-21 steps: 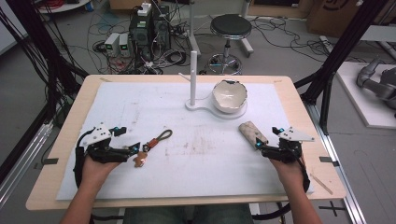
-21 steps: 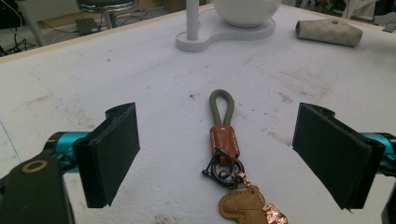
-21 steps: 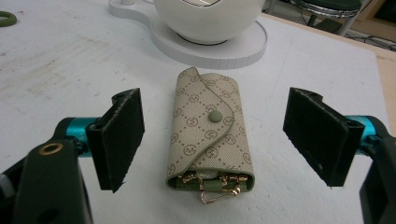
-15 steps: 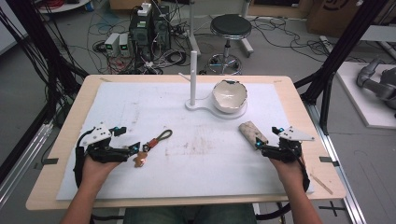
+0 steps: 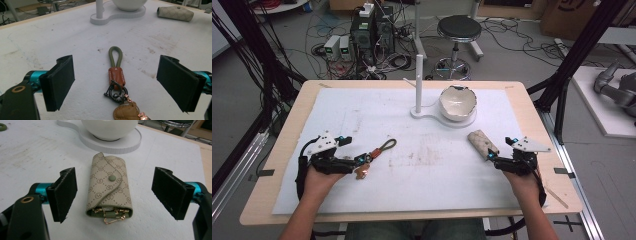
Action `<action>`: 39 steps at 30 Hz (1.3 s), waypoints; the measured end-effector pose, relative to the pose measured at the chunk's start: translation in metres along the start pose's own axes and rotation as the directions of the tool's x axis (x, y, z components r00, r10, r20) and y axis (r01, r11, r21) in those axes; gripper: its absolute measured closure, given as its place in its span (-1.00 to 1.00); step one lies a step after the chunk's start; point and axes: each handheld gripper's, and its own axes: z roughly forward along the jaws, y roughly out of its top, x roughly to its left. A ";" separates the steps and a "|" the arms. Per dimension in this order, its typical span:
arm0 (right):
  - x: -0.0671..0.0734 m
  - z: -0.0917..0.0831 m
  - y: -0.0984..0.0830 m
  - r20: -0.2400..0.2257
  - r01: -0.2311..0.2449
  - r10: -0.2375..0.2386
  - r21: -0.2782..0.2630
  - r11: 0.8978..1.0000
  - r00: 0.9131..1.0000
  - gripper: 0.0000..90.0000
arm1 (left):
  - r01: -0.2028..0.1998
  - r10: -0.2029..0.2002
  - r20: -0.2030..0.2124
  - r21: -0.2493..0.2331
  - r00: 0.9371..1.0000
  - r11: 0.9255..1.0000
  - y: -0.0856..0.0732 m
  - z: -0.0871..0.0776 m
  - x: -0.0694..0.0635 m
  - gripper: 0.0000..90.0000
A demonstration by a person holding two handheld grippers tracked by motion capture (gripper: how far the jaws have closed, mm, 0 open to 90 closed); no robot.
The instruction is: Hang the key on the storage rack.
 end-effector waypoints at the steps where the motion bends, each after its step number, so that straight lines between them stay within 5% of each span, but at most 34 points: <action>1: 0.000 -0.001 0.000 0.001 -0.002 0.002 0.001 1.000 1.000 -0.54 | -0.001 0.001 -0.001 0.002 1.000 1.000 0.000 0.001 0.000 -0.67; 16: -0.001 -0.016 -0.009 0.021 0.003 -0.003 0.019 1.000 1.000 -0.54 | -0.013 0.014 -0.012 0.077 1.000 0.997 0.005 0.033 -0.003 -0.66; 29: -0.003 -0.030 -0.018 0.042 0.005 -0.006 0.029 1.000 0.999 -0.54 | 0.025 -0.022 -0.019 0.225 1.000 0.974 -0.001 0.063 0.000 -0.50; 34: -0.003 -0.031 -0.018 0.042 0.004 -0.006 0.034 0.999 0.999 -0.54 | 0.002 0.005 -0.026 0.262 1.000 0.965 -0.001 0.066 -0.003 -0.32; 39: -0.002 -0.030 -0.018 0.038 0.010 -0.011 0.034 0.999 0.999 -0.54 | -0.035 0.049 -0.036 0.315 0.998 0.948 -0.001 0.071 -0.007 -0.16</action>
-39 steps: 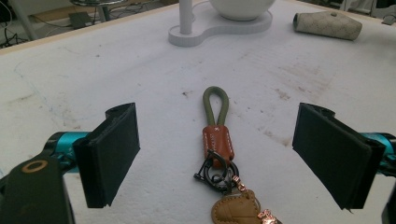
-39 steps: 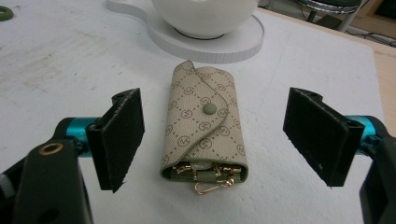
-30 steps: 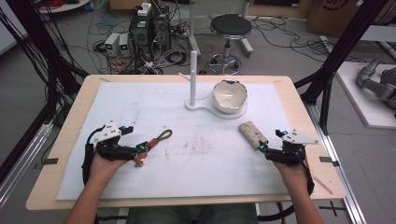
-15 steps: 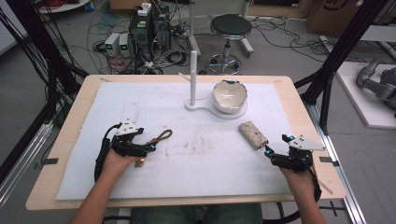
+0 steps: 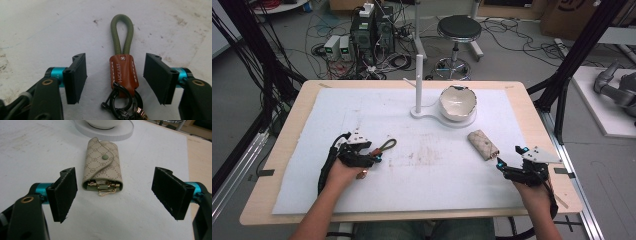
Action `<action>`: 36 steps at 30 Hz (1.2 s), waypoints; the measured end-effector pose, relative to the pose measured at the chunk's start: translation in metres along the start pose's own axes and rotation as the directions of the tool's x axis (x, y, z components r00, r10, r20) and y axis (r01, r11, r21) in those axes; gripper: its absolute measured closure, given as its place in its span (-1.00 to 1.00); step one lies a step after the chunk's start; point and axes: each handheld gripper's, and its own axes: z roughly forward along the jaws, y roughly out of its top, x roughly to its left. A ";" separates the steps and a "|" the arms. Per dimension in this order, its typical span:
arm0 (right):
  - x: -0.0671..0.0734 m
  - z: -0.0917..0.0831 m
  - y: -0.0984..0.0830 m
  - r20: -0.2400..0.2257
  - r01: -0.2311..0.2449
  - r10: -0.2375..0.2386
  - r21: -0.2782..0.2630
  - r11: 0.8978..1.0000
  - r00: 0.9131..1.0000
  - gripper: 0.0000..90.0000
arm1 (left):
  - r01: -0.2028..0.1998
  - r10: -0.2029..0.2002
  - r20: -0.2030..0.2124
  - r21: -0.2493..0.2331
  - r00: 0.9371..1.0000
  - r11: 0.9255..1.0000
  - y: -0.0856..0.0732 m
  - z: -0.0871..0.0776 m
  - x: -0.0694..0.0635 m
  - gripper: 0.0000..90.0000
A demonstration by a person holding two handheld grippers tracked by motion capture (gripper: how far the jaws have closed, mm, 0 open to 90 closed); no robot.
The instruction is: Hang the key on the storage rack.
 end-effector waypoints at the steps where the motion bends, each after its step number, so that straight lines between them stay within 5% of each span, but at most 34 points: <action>1: 0.001 0.001 0.000 -0.003 0.003 -0.003 0.001 1.000 1.000 -0.54 | 0.009 -0.009 0.005 0.001 1.000 1.000 0.000 0.000 0.000 -0.12; 6: 0.002 0.001 0.001 -0.005 0.006 -0.006 0.003 1.000 1.000 -0.54 | 0.031 -0.031 0.008 0.001 0.999 1.000 -0.001 -0.001 0.001 -0.07; 10: 0.002 0.002 0.001 -0.006 0.011 -0.011 0.002 1.000 1.000 -0.54 | 0.039 -0.039 0.005 0.005 0.999 0.999 -0.001 -0.005 0.003 0.24; 17: 0.003 0.003 0.001 -0.010 0.009 -0.009 0.006 1.000 1.000 -0.54 | 0.026 -0.026 -0.003 0.001 1.000 1.000 -0.002 -0.006 0.001 0.49; 24: 0.004 0.003 0.002 -0.015 0.010 -0.010 0.003 1.000 1.000 -0.54 | 0.077 -0.076 0.045 -0.027 0.996 0.997 -0.005 -0.008 0.007 0.56; 36: 0.006 0.007 0.005 -0.024 0.020 -0.020 0.001 1.000 0.999 -0.54 | -0.008 0.007 -0.014 -0.128 1.000 0.992 0.020 -0.035 -0.003 0.57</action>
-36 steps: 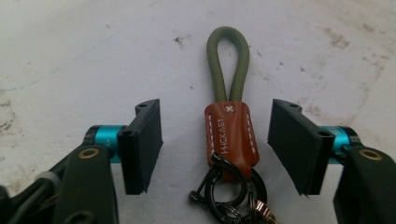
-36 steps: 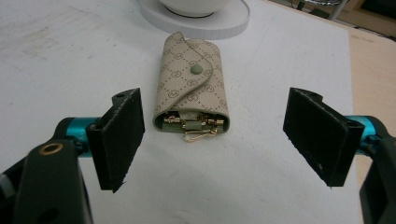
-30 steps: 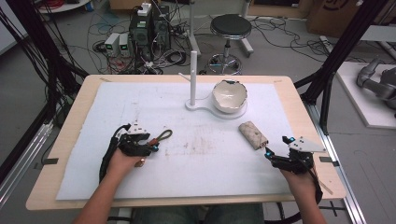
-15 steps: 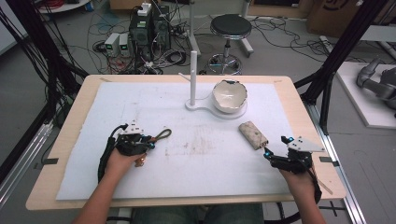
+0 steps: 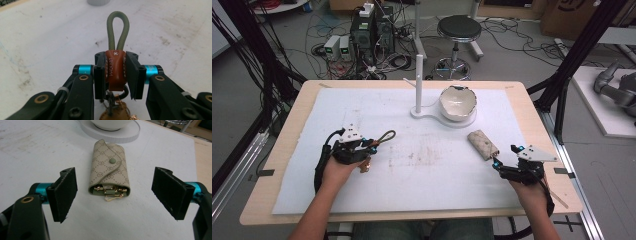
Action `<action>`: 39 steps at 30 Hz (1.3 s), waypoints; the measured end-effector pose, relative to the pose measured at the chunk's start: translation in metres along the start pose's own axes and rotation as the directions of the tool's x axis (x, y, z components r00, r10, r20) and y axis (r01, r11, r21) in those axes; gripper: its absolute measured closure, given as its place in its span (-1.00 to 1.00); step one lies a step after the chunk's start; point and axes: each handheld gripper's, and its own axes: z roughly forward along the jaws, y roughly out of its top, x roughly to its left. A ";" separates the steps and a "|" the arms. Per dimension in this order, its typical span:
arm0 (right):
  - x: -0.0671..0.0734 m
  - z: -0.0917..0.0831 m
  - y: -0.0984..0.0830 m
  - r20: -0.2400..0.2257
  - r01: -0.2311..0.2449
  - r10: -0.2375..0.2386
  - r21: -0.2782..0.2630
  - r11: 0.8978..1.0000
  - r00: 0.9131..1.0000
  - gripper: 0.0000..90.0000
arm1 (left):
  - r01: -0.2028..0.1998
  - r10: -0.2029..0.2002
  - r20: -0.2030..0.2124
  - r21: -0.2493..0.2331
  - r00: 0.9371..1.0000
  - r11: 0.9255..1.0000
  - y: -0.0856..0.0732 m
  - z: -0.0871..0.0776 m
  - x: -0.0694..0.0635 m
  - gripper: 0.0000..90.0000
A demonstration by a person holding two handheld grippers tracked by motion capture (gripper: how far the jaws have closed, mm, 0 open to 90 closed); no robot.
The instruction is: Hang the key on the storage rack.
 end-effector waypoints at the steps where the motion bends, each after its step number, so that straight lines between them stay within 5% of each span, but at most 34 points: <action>1: 0.000 0.000 0.001 -0.001 -0.003 0.003 0.000 1.000 1.000 -0.54 | -0.007 0.007 -0.003 -0.005 1.000 1.000 0.003 -0.002 0.000 0.57; 27: 0.003 0.008 0.004 -0.021 0.003 -0.003 0.002 1.000 1.000 -0.54 | -0.118 0.109 -0.067 -0.155 0.992 0.981 0.131 -0.017 0.001 0.57; 39: 0.001 0.009 0.003 -0.021 -0.003 0.003 0.004 1.000 1.000 -0.54 | -0.128 0.117 -0.067 -0.184 0.991 0.975 0.167 -0.002 -0.002 0.57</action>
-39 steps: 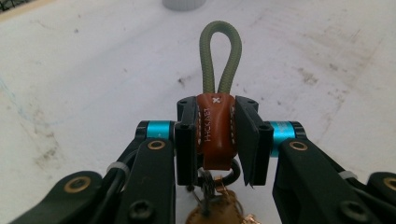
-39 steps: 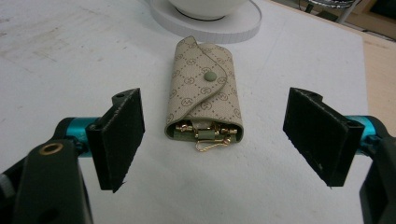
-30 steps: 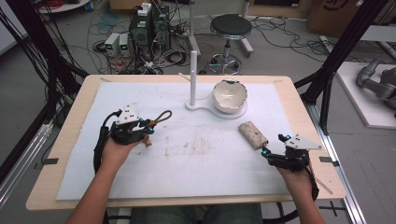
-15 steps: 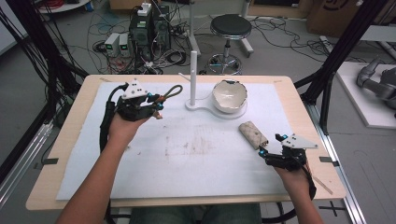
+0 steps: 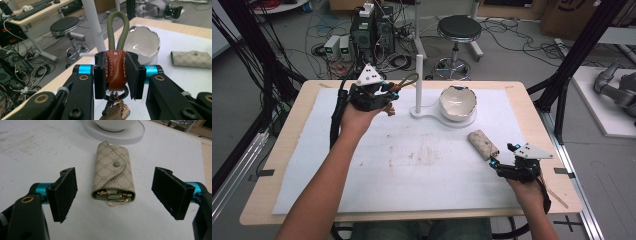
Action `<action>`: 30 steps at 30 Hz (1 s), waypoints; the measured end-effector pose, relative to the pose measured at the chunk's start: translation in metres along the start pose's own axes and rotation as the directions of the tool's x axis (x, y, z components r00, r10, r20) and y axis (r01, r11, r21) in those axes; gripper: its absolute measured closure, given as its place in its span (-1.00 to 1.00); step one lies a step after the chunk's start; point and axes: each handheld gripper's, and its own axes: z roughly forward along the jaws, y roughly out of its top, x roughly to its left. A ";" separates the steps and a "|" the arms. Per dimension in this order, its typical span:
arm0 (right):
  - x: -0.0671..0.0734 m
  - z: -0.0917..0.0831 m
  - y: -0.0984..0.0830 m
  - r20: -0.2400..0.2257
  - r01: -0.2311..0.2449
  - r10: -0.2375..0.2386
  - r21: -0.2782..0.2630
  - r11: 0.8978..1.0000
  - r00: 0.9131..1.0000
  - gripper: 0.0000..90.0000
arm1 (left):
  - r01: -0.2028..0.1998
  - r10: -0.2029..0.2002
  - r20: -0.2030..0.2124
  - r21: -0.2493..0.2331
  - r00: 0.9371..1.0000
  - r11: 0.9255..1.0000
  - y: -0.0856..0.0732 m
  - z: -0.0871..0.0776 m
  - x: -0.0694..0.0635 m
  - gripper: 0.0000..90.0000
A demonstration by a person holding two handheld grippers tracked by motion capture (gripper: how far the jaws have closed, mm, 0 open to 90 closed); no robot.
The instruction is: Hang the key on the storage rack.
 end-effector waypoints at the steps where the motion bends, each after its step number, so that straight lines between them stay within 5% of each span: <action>1: 0.000 0.000 0.000 0.002 0.000 0.000 -0.001 1.000 1.000 -0.54 | 0.000 0.000 0.002 0.002 1.000 1.000 0.002 0.002 0.001 0.57; 19: -0.002 0.002 -0.001 -0.002 -0.001 0.001 0.004 1.000 1.000 -0.54 | 0.015 -0.012 -0.026 0.084 1.000 0.996 0.000 0.044 0.005 0.56; 30: 0.000 0.002 0.000 -0.003 0.003 -0.003 0.004 1.000 1.000 -0.54 | 0.079 -0.077 -0.035 0.065 0.996 0.995 -0.016 0.037 0.008 0.00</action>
